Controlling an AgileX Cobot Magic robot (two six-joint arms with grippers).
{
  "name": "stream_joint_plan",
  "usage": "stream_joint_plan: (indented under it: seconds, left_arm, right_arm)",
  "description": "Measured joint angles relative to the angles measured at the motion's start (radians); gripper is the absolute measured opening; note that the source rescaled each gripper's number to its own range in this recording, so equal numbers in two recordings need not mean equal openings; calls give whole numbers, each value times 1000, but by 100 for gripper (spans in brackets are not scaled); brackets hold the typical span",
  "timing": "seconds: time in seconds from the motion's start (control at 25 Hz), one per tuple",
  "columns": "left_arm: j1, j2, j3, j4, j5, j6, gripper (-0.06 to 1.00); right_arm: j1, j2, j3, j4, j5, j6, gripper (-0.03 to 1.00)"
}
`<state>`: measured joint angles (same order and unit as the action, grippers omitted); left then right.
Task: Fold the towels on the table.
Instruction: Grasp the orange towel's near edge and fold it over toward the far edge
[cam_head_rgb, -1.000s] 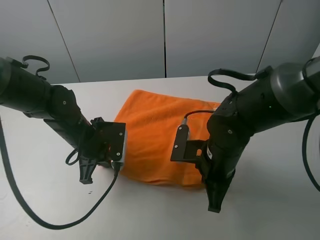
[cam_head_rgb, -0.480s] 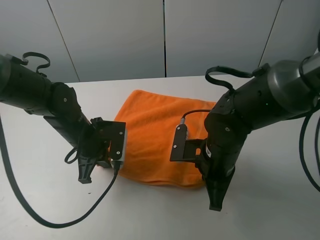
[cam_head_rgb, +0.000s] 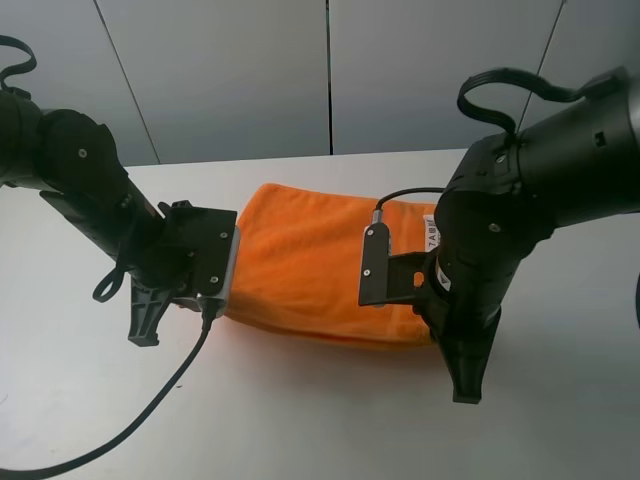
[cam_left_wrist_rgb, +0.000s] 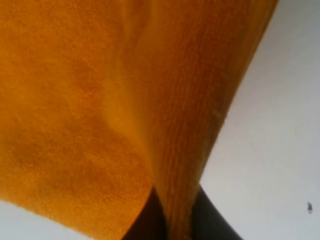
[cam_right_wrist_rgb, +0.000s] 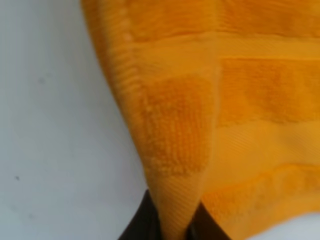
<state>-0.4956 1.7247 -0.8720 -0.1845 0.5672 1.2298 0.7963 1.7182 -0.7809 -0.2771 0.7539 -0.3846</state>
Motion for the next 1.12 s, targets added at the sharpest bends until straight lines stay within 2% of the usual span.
stream_joint_plan:
  seconds: [0.2, 0.44, 0.6, 0.84, 0.96, 1.12]
  left_arm:
    - [-2, -61, 0, 14, 25, -25, 1]
    - [-2, -118, 0, 13, 85, -179, 1]
    - [-4, -142, 0, 7, 137, -252, 1]
    - [-4, -176, -24, 13, 144, -288, 1]
    - [-4, -178, -66, 66, 121, -353, 1]
    - [-4, -175, -128, 168, 69, -450, 1]
  right_arm:
    - [0, -39, -3, -78, 26, 42, 0]
    - [0, -54, -40, -137, 107, 74, 0]
    - [0, -54, -56, -167, 115, 85, 0]
    - [0, -60, -103, -240, 126, 89, 0]
    - [-19, -62, -141, -260, 126, 87, 0]
    - [-90, -62, -202, -262, 116, 71, 0]
